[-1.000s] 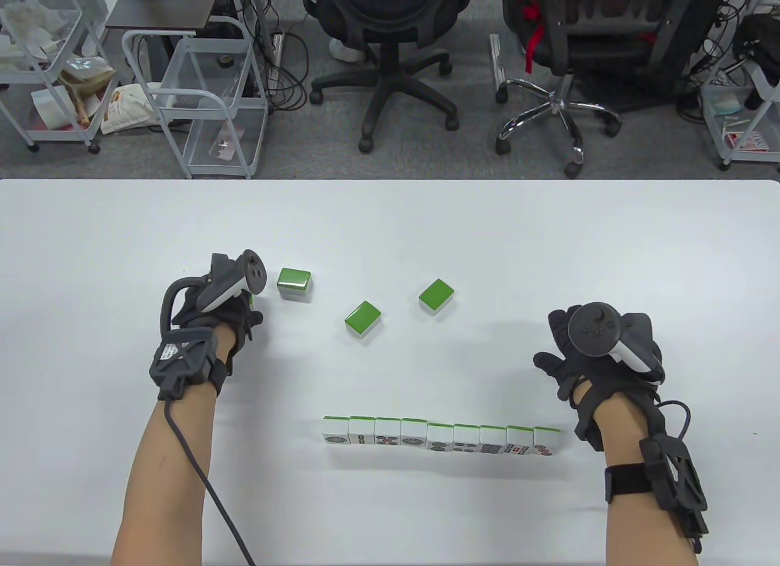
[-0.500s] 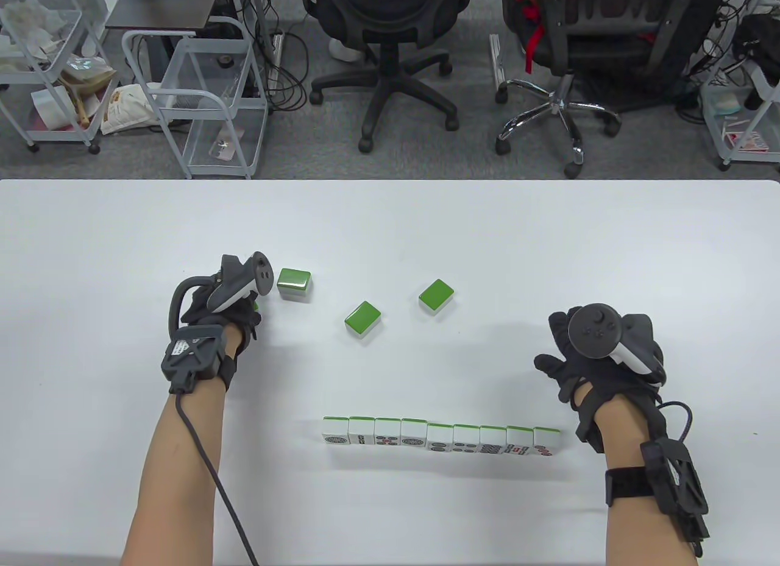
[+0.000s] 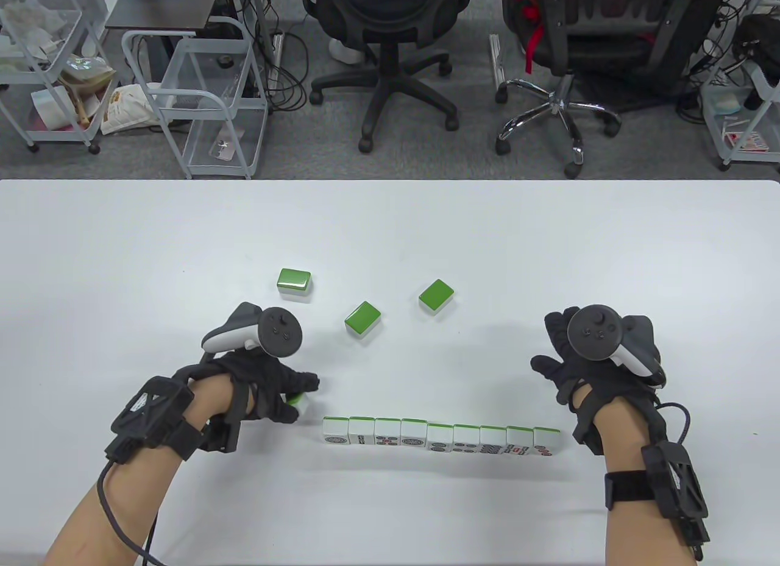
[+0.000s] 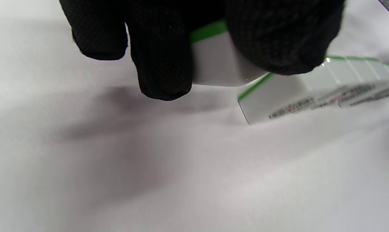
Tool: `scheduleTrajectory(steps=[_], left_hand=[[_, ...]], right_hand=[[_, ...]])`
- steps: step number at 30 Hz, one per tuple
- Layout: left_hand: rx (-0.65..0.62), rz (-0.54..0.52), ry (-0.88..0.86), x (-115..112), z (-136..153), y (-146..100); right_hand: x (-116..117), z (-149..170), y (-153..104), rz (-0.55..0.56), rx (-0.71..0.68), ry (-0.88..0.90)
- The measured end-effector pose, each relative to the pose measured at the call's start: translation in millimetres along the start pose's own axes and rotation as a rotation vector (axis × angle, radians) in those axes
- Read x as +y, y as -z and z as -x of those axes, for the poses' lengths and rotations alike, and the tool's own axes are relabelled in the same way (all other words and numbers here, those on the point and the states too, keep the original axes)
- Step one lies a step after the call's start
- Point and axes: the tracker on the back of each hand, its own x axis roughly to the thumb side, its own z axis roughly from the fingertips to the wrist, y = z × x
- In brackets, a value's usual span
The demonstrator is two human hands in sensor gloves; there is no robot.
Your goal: Stand mahjong tiles upright in a row
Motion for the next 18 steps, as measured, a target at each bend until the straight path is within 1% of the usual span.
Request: scheduleTrajectory(steps=[3, 7, 9, 17, 18], left_hand=[[0.013, 0.023, 0.032, -9.8, -5.7, 7.4], [-0.006, -0.045, -0.017, -6.7, -5.6, 6.5], [-0.002, -0.050, -0.005, -8.7, -5.0, 7.4], [-0.008, -0.092, -0.055, -5.0, -2.2, 10.3], [-0.009, -0.082, -0.061, -4.2, -2.2, 11.9]], right_hand=[[0.8, -0.2, -0.4, -0.002, 0.000, 0.013], [2.1, -1.1, -0.7, -0.013, -0.006, 0.020], [2.3, -0.4, -0.6, -0.016, -0.005, 0.027], [1.6, 2.9, -1.1, -0.030, -0.001, 0.040], [0.5, 3.5, -1.1, -0.026, 0.002, 0.034]])
